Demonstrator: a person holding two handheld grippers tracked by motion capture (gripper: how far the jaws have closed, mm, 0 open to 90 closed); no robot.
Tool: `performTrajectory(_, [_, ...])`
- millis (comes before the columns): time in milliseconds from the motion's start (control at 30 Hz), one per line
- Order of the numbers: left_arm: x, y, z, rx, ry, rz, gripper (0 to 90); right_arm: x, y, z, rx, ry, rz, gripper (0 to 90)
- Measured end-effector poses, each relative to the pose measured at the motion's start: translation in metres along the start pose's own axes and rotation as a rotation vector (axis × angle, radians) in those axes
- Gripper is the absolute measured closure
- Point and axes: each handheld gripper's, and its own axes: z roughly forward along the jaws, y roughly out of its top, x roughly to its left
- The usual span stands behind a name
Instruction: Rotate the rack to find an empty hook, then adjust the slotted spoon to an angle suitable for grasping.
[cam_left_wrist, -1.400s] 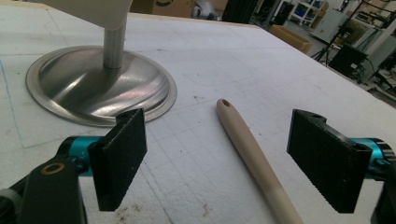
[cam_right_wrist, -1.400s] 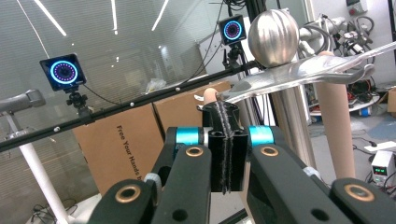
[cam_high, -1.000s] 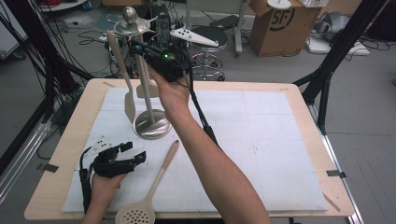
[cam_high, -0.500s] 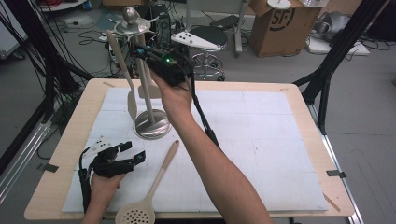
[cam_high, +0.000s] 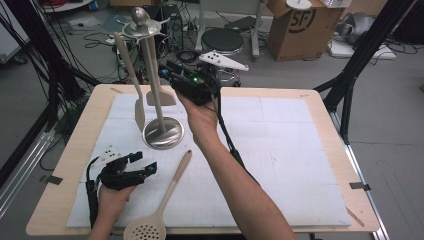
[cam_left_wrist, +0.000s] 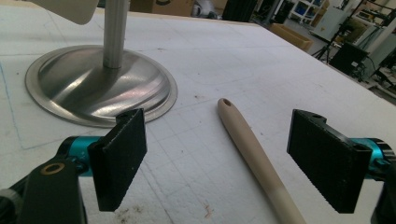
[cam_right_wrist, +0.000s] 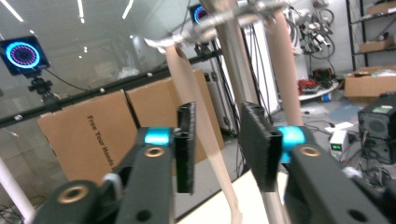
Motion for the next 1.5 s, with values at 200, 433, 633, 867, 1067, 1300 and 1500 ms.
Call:
performTrajectory(200, [0.000, 0.000, 0.000, -0.004, -0.001, -0.002, 20.5, -0.006, -0.007, -0.009, -0.003, -0.017, 0.008, 53.2])
performTrajectory(433, [0.001, 0.001, 0.002, -0.001, 0.000, 0.002, 20.5, -0.007, -0.012, -0.014, 0.015, -0.038, -0.012, 47.9])
performTrajectory(633, [0.001, 0.001, 0.002, -0.004, 0.000, -0.002, 20.4, -0.012, -0.023, -0.018, 0.037, -0.046, 0.008, 39.0])
performTrajectory(867, [0.000, 0.001, 0.002, -0.005, -0.001, -0.002, 20.3, -0.017, -0.037, -0.025, 0.090, -0.049, -0.006, 34.5])
performTrajectory(1067, [-0.001, 0.001, 0.003, -0.001, -0.003, 0.004, 20.3, -0.023, -0.050, -0.036, 0.123, -0.048, 0.021, 35.7])
performTrajectory(1300, [-0.002, 0.001, 0.003, 0.000, -0.005, -0.003, 20.2, -0.031, -0.068, -0.046, 0.164, -0.052, 0.052, 35.9])
performTrajectory(1500, [-0.001, 0.001, 0.003, -0.004, -0.003, -0.003, 20.2, -0.031, -0.085, -0.053, 0.205, -0.045, 0.067, 35.8])
